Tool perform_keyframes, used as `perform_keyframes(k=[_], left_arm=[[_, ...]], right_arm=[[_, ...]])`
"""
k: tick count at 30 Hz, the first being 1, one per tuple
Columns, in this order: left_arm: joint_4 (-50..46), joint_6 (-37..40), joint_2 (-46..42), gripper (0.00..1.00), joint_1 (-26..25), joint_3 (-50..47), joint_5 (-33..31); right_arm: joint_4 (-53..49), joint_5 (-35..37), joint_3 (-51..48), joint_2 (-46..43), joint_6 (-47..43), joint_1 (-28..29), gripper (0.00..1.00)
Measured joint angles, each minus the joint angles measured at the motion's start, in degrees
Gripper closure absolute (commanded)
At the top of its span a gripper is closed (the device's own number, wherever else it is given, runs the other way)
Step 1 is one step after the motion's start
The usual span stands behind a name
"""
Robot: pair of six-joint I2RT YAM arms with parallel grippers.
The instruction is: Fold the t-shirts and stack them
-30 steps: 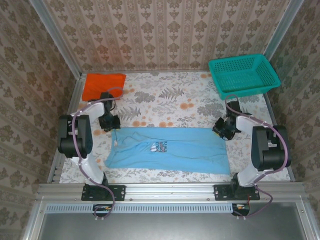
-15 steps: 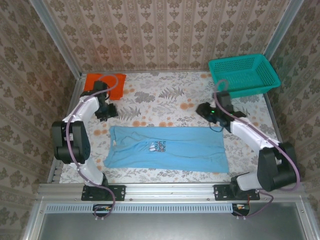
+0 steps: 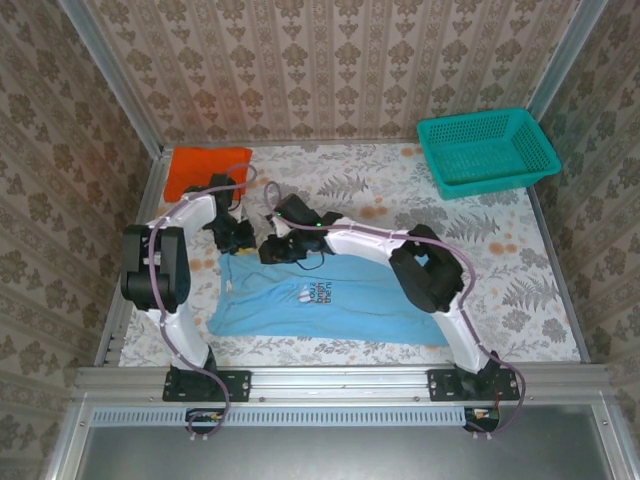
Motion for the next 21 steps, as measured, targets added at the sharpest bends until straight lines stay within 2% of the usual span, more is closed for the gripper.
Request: perform_keyframes(k=[4,21], left_arm=[[-0.26,0.0,0.96,0.82,0.76,-0.09,-0.28],[0.61,-0.04,1.97,0.82,2.91,-3.06,-0.42]], right_arm=[[-3.32,0.2,5.51,3.67,-0.79,1.07,0.67],[-6.82,3.17,7.15,6.29,-1.27,0.63,0.59]])
